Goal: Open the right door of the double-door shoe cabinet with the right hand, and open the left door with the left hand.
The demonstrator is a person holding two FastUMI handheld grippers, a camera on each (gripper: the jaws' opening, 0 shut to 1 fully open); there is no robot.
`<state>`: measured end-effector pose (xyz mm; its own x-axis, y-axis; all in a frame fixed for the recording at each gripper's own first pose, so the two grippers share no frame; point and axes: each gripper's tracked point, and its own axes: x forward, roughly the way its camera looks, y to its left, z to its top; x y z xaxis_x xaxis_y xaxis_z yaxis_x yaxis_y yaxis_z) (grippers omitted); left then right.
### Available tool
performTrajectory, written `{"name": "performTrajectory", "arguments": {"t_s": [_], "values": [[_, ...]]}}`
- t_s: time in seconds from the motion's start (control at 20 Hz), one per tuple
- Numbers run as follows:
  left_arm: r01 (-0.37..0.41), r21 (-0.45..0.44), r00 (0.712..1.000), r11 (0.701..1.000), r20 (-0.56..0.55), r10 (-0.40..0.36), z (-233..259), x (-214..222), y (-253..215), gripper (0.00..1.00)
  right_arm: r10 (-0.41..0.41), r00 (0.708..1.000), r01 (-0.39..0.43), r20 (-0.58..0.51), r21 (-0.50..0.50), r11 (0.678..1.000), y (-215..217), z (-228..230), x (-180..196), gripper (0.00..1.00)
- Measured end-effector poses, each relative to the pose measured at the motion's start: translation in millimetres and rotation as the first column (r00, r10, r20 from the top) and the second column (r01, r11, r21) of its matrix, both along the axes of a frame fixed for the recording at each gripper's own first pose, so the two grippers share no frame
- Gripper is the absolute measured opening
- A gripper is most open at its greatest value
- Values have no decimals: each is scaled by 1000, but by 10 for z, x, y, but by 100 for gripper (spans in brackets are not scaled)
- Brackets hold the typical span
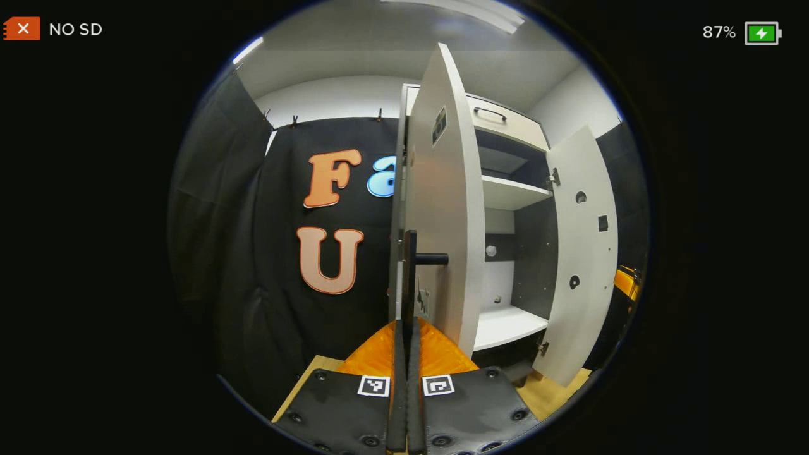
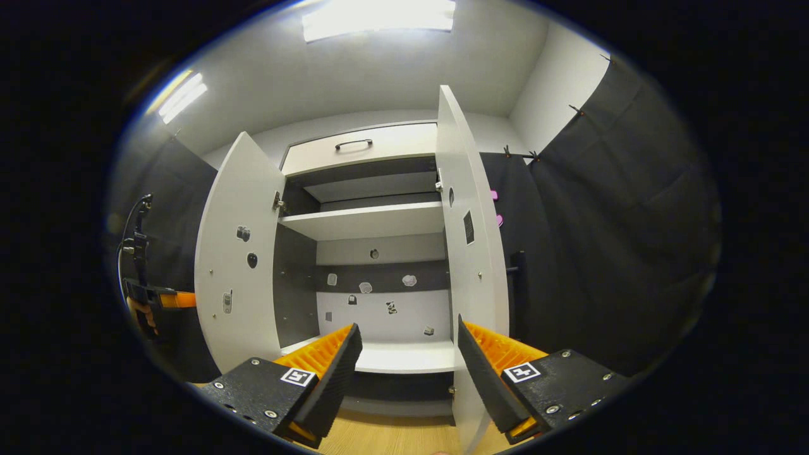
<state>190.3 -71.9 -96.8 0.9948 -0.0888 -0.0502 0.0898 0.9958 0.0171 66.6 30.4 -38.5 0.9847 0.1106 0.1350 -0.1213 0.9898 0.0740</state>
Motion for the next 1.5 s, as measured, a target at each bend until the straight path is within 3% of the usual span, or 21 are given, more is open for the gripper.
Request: {"name": "performTrajectory", "arguments": {"t_s": [0.15, 0.3, 0.65, 0.8, 1.0, 1.15, 1.3, 1.4, 1.5], "values": [[-64, 17, 998, 998, 8, 64, 13, 8, 143, 3, 8, 1000, -8, -8, -15, 1000, 64, -35, 2, 93], [-35, -10, 999, 999, 11, 36, 13, 0, 81, 2, 13, 1000, -14, -15, -21, 1000, 113, -42, 53, 93], [-54, 8, 998, 998, -9, 54, -3, -84, 113, 4, -2, 999, 1, -35, -29, 1000, 84, -71, 124, 93], [-80, 31, 997, 996, -6, 80, 26, -135, 167, 16, 8, 999, -9, -43, -30, 1000, 98, -45, 112, 93], [-75, 12, 997, 997, 22, 75, 123, -175, 109, 21, -16, 999, 15, -31, -51, 999, 52, 39, 84, 93], [-99, 23, 993, 995, 66, 97, 219, -206, 125, 52, -6, 999, 3, -40, -69, 998, 58, 63, 5, 93], [-80, 14, 993, 997, 83, 78, 277, -215, 34, 55, -32, 999, 29, -31, -115, 993, -9, 103, -49, 93], [-49, 1, 995, 999, 88, 49, 306, -230, -61, 68, -37, 999, 32, -33, -126, 991, -30, 126, -102, 93], [-20, -12, 996, 1000, 82, 21, 302, -247, -152, 72, -33, 999, 30, -29, -116, 993, -59, 169, -140, 93]]}}
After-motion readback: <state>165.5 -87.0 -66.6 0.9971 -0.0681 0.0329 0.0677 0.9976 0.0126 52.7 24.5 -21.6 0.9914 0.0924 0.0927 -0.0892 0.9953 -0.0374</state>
